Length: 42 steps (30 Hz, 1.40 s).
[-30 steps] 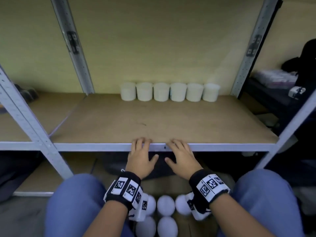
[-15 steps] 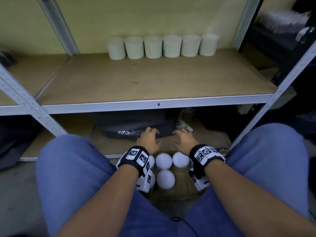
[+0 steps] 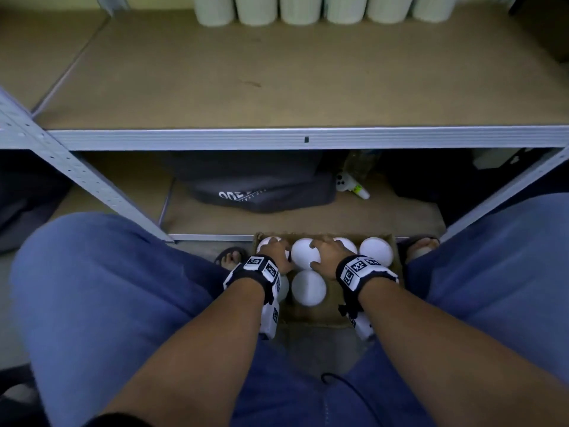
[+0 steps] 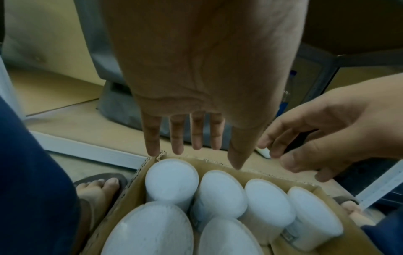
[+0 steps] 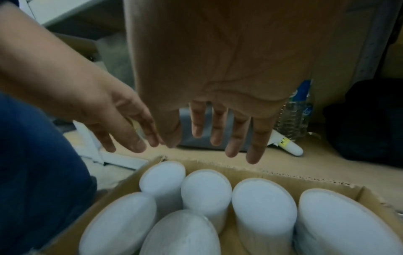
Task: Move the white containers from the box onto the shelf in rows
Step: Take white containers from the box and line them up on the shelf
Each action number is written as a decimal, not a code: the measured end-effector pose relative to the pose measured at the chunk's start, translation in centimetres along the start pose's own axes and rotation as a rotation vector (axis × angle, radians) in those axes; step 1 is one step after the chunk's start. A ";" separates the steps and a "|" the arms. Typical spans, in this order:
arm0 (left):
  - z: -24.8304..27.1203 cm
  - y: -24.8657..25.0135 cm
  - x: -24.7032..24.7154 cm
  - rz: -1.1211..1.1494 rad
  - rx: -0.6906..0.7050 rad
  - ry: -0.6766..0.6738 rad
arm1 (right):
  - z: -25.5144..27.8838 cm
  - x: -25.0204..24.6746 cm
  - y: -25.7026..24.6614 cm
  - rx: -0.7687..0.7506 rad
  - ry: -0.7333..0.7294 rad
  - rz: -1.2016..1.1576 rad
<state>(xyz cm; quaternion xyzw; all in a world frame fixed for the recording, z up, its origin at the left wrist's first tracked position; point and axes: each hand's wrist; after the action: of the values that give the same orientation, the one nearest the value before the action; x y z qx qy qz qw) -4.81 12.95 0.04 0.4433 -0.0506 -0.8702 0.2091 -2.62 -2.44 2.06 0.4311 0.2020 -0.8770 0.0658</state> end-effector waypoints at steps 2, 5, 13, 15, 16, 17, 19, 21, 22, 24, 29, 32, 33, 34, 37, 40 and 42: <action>-0.6 -0.5 0.8 -0.011 -0.017 -0.011 | -0.9 1.6 -0.3 0.002 -0.046 0.014; -1.5 -1.2 1.5 -0.015 -0.050 -0.066 | -1.9 3.6 -0.6 0.000 -0.125 0.034; -2.7 -3.4 4.3 -0.058 -0.126 -0.196 | -4.2 7.3 -0.3 0.017 -0.202 0.081; -2.7 -3.8 5.2 -0.062 -0.128 -0.213 | -4.6 8.1 -0.3 0.020 -0.201 0.064; -2.8 -4.1 5.8 -0.068 -0.125 -0.201 | -4.8 8.6 -0.3 0.027 -0.192 0.040; -2.7 -4.1 6.3 -0.093 -0.124 -0.174 | -4.8 9.1 -0.3 0.034 -0.176 0.020; -2.5 -4.2 7.2 -0.173 -0.122 -0.091 | -4.6 9.6 -0.6 0.039 -0.137 0.012; -2.2 -4.2 7.9 -0.236 -0.111 -0.033 | -4.4 10.6 -1.0 0.062 -0.101 -0.003; -2.2 -4.3 8.2 -0.257 -0.109 -0.027 | -4.3 10.8 -1.1 0.077 -0.104 -0.050; -2.1 -4.2 8.4 -0.273 -0.118 -0.012 | -4.4 10.7 -1.2 0.067 -0.024 -0.074; -1.5 -3.6 7.7 -0.298 -0.111 -0.009 | -3.5 9.8 -1.4 0.087 -0.005 -0.110; -1.3 -3.3 6.8 -0.281 -0.118 -0.059 | -3.2 9.0 -1.3 0.108 -0.042 -0.110; -1.3 -3.1 6.5 -0.259 -0.120 -0.080 | -3.0 8.5 -1.1 0.119 -0.069 -0.108; -1.1 -2.9 6.1 -0.230 -0.122 -0.098 | -2.9 7.9 -0.9 0.125 -0.080 -0.104; -0.4 -2.1 4.6 -0.139 -0.105 -0.122 | -2.1 6.1 -0.3 0.129 -0.099 -0.105; 0.3 -1.4 3.1 -0.090 -0.095 -0.101 | -1.5 4.2 -0.3 0.122 -0.135 -0.126; 1.4 -0.5 1.7 -0.077 -0.085 -0.057 | -0.7 2.7 -0.6 0.110 -0.100 -0.118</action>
<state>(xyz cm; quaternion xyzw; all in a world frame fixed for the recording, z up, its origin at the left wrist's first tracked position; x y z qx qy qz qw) -7.00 12.61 -0.54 0.4105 -0.0024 -0.8913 0.1926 -4.00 -1.43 -0.27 0.3772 0.1751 -0.9094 0.0002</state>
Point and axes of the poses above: each hand's wrist, its own z-axis away from the middle knuckle, its own x-axis out of the palm, y = z × x, and after that the axes turned 4 degrees about -x, right-handed
